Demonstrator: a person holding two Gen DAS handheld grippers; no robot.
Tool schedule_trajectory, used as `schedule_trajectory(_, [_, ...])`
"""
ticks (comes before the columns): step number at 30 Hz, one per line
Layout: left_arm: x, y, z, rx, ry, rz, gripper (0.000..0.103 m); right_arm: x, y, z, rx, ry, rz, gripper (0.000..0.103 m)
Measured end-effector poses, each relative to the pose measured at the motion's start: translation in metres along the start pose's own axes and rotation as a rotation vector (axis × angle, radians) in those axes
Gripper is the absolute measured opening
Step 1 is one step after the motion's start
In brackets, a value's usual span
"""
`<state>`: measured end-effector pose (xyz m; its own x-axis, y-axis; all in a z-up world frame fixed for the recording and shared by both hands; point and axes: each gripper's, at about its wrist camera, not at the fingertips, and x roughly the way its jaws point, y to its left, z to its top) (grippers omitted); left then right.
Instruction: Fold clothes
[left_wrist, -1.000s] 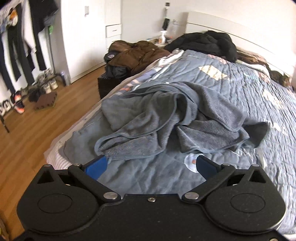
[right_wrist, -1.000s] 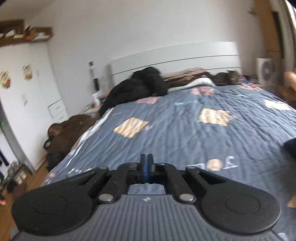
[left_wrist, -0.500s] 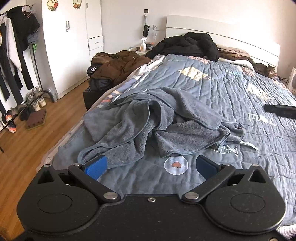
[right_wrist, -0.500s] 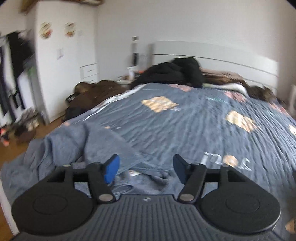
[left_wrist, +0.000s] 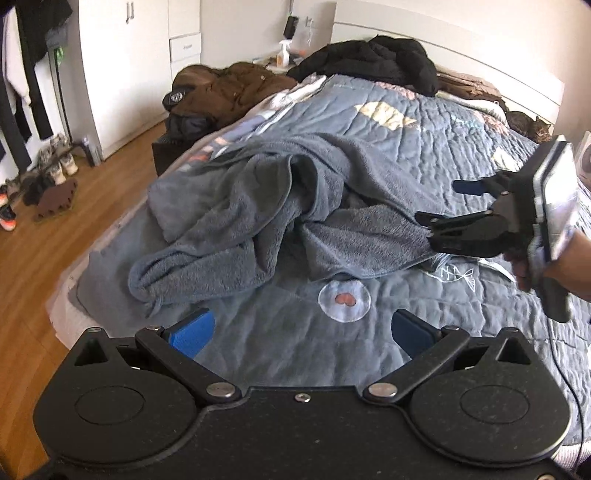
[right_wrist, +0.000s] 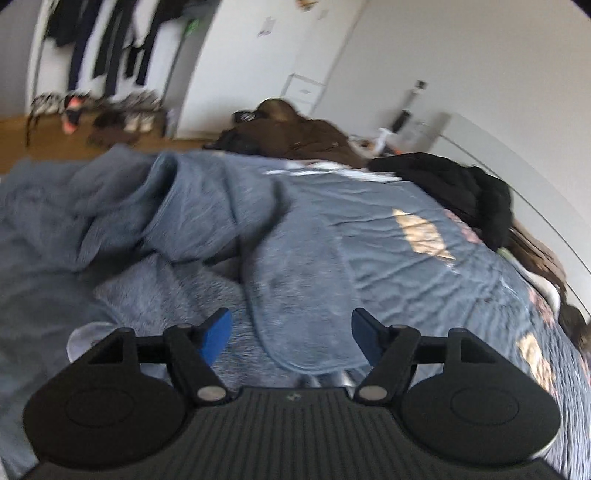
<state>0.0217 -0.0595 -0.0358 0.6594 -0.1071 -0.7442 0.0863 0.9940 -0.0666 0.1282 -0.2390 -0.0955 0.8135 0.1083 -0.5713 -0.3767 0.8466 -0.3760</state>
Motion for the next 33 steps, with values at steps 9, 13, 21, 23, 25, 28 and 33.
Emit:
schedule_trajectory(9, [0.010, 0.010, -0.006, -0.029, 0.042, 0.002, 0.103, 0.038, -0.001, -0.001, 0.047, 0.054, -0.018, 0.031])
schedule_trajectory(13, [0.011, 0.012, -0.007, -0.034, 0.050, 0.003, 0.103, 0.037, 0.002, -0.005, 0.012, 0.053, 0.016, 0.035])
schedule_trajectory(21, [0.011, 0.008, -0.006, -0.020, 0.052, 0.003, 0.103, 0.025, 0.002, -0.009, -0.013, 0.031, 0.054, 0.053])
schedule_trajectory(23, [0.011, 0.006, -0.006, -0.015, 0.051, 0.003, 0.103, 0.033, 0.001, -0.008, -0.042, 0.052, 0.026, 0.053])
schedule_trajectory(25, [0.009, 0.006, -0.006, -0.014, 0.046, 0.004, 0.103, 0.039, 0.002, -0.009, -0.069, 0.057, 0.006, 0.052])
schedule_trajectory(28, [0.004, 0.006, -0.005, -0.004, 0.008, -0.012, 0.103, 0.046, -0.002, -0.010, -0.082, 0.056, -0.029, 0.048])
schedule_trajectory(33, [0.004, 0.003, -0.005, 0.008, 0.002, -0.031, 0.103, 0.043, -0.015, -0.008, -0.036, 0.010, -0.071, 0.009])
